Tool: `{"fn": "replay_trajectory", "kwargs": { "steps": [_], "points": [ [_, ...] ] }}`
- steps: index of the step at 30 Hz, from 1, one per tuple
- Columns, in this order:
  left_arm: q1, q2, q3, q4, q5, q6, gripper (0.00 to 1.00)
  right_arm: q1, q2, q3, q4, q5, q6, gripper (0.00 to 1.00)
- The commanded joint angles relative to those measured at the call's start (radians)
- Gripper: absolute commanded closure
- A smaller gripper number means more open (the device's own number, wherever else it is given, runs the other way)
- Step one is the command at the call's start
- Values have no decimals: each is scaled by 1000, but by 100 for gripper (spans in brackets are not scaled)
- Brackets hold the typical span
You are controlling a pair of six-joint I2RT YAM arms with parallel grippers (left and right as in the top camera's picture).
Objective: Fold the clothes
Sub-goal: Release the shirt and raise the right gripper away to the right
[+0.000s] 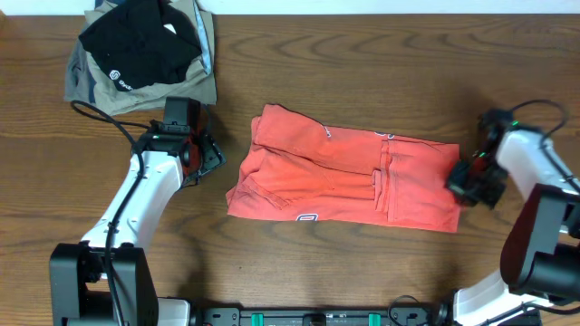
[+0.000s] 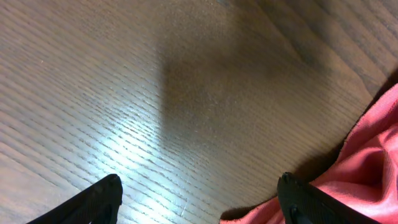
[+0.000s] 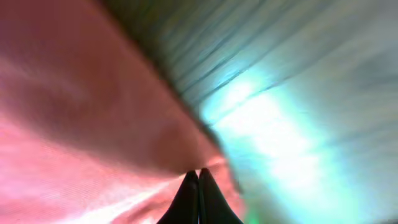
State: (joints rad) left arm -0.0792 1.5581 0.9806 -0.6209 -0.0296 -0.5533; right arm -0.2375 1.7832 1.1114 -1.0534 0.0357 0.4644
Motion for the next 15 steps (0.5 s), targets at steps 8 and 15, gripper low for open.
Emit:
{"fn": "replay_trajectory", "kwargs": {
  "steps": [8, 15],
  "points": [
    [6, 13, -14, 0, -4, -2, 18, -10, -1, 481, -249, -53, -50, 98],
    [6, 13, -14, 37, 208, 180, 18, 13, -1, 504, -145, 8, -77, 1]
  ]
}}
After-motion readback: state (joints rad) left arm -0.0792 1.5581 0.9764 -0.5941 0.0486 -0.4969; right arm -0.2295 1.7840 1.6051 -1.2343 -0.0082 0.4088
